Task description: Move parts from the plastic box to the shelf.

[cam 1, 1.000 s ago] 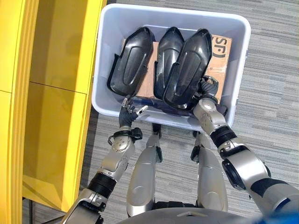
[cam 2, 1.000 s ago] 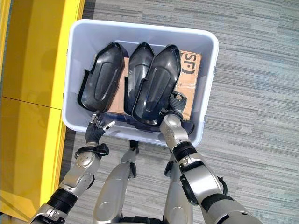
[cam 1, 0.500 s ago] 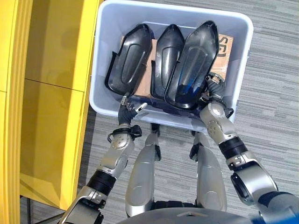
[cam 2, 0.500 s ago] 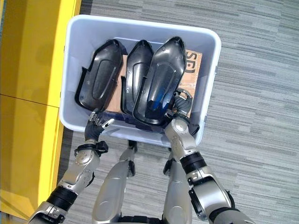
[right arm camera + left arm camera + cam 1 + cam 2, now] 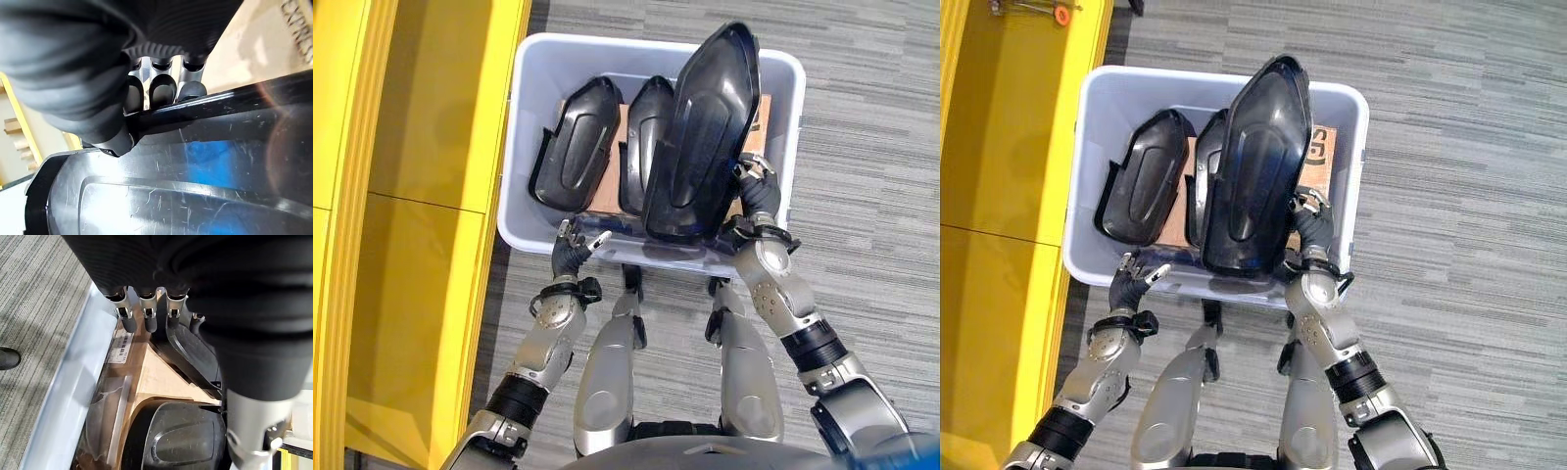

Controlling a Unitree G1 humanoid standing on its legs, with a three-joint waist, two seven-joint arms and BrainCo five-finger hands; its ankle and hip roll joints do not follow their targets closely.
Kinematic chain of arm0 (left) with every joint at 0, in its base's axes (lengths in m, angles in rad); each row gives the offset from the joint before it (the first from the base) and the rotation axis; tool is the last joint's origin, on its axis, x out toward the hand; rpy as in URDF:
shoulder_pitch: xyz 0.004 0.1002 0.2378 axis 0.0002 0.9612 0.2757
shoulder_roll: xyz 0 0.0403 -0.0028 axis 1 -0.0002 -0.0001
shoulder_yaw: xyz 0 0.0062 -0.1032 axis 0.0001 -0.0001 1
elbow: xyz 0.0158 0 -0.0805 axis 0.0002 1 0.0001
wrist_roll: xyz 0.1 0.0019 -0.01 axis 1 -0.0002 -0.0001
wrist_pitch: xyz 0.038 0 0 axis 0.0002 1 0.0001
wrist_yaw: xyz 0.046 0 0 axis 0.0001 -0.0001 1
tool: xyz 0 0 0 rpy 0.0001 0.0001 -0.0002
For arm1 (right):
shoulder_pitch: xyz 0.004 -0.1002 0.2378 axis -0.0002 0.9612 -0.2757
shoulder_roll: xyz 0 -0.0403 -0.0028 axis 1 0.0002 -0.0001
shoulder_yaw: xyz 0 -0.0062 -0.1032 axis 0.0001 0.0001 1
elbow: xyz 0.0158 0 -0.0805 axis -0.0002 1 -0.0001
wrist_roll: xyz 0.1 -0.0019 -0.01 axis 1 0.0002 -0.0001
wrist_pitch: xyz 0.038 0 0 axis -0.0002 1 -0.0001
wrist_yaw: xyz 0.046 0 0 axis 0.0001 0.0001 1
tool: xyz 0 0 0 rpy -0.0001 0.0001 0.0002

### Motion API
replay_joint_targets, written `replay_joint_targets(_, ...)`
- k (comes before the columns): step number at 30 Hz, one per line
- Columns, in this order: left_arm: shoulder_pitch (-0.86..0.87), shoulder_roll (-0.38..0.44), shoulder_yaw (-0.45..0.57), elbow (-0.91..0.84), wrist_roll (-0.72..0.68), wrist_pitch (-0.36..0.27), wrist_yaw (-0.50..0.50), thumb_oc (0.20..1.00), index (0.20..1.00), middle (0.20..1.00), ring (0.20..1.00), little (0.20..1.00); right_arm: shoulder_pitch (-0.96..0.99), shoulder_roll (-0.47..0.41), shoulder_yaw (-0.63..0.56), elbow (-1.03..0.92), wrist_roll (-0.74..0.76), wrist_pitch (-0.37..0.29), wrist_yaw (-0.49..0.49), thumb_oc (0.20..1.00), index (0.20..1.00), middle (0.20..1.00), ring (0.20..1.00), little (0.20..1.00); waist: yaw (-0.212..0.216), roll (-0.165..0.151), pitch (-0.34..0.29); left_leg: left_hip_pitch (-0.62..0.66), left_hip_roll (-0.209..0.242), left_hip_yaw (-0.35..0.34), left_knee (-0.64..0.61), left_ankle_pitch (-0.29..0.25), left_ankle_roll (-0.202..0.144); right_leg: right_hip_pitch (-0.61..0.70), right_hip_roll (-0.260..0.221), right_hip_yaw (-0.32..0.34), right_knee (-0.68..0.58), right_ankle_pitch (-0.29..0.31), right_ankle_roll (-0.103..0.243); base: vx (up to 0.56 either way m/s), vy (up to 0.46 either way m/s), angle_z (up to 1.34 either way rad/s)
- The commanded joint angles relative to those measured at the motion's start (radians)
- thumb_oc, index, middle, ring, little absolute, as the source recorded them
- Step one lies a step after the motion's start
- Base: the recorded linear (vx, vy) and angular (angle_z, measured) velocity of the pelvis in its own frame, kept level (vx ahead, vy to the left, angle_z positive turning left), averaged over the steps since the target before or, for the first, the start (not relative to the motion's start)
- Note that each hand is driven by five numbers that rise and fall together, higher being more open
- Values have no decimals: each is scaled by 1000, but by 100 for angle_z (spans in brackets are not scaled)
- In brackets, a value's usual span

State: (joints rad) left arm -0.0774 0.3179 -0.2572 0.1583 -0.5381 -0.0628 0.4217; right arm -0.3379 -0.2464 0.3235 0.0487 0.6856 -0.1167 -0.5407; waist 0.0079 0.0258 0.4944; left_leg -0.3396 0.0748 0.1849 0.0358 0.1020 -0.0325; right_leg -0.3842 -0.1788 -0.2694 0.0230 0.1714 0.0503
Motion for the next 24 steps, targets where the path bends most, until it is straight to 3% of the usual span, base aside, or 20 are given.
replay_joint_targets(1, 74, 27, 25, -49, 5, -5, -15, 1000, 1000, 1000, 1000, 1000, -1, 24, -12, -89, 19, -60, 66, 200, 200, 200, 200, 200, 10, -22, -83, 13, -9, 13, 35, -61, -23, 57, -36, 12, 87, -103, 92, 32, -66, -9)
replay_joint_targets(10, 185, 8, 88, -16, 17, 31, -68, 1000, 1000, 1000, 1000, 1000, 163, 14, -33, -116, 65, -31, 156, 200, 200, 200, 200, 200, 3, -39, -178, 177, 50, 30, -39, -9, -45, 187, 6, 21, 58, -130, 74, 4, -112, -10)
replay_joint_targets(11, 205, -5, 95, -10, 12, 37, -79, 1000, 1000, 1000, 1000, 1000, 190, 15, -53, -99, 66, -21, 157, 200, 200, 200, 200, 200, 0, -33, -214, 216, 72, 33, -69, 12, -60, 223, 22, 17, 50, -148, 68, -1, -145, -4)
replay_joint_targets(16, 241, -31, 106, -11, 23, 49, -103, 1000, 1000, 1000, 1000, 1000, 218, 23, -89, -100, 60, -17, 162, 200, 200, 200, 200, 200, -4, -20, -270, 276, 98, 36, -85, 24, -72, 280, 47, 10, 51, -183, 58, 12, -121, -1)
replay_joint_targets(20, 272, -50, 126, -22, 18, 47, -101, 1000, 1000, 1000, 1000, 1000, 213, 21, -96, -90, 38, -15, 158, 200, 200, 200, 200, 200, 5, -18, -286, 303, 120, 23, -66, 25, -76, 312, 75, 20, 59, -210, 40, -30, -134, -4)
replay_joint_targets(24, 289, -67, 132, -18, -1, 44, -93, 1000, 1000, 1000, 1000, 1000, 199, 6, -102, -98, 42, -26, 155, 200, 200, 200, 200, 200, 16, -13, -283, 258, 134, -9, -67, 79, -94, 304, 100, -11, 45, -223, 16, -180, -166, 10)
